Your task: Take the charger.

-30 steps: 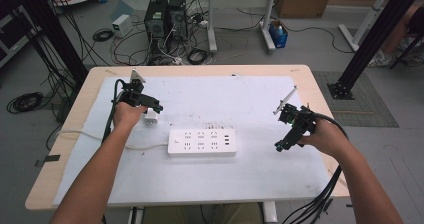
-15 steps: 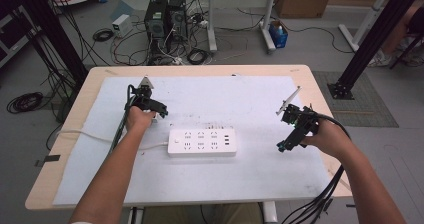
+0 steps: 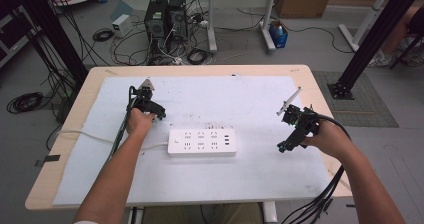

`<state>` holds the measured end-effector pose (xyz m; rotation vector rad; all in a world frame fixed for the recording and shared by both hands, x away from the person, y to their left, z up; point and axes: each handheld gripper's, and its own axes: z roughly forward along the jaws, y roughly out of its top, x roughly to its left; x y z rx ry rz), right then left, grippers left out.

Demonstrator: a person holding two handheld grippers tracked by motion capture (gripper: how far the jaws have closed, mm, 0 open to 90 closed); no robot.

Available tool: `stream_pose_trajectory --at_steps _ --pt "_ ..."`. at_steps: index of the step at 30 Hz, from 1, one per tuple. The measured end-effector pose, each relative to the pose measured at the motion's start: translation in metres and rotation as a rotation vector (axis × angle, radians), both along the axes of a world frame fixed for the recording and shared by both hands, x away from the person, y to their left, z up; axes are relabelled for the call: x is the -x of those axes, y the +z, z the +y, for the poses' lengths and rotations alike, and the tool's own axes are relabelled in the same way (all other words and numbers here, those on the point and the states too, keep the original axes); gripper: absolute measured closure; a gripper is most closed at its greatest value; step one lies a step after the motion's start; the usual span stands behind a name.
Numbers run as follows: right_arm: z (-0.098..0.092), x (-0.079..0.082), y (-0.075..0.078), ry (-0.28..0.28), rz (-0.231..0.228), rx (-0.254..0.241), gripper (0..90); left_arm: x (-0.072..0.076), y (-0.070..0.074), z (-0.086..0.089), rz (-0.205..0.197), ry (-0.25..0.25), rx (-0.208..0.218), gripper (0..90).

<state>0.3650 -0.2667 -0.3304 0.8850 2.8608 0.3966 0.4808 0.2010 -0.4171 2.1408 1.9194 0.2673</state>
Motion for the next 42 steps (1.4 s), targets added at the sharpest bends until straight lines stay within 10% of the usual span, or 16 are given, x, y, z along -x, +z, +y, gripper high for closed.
stream_pose_trajectory --at_steps 11,22,37,42 --pt "-0.002 0.000 -0.001 -0.007 0.003 0.003 1.3 0.002 0.004 0.002 -0.007 -0.022 -0.001 42.3" --pt "-0.002 0.000 0.000 -0.017 -0.005 0.001 1.3 0.005 0.011 0.007 -0.038 -0.081 0.031 42.6" --pt "-0.002 0.000 0.003 -0.095 -0.054 -0.093 1.3 0.032 0.049 0.004 -0.195 -0.454 0.070 42.6" --pt "-0.002 0.004 0.001 -0.112 -0.068 -0.139 1.4 0.051 0.067 0.000 -0.273 -0.705 0.089 42.6"
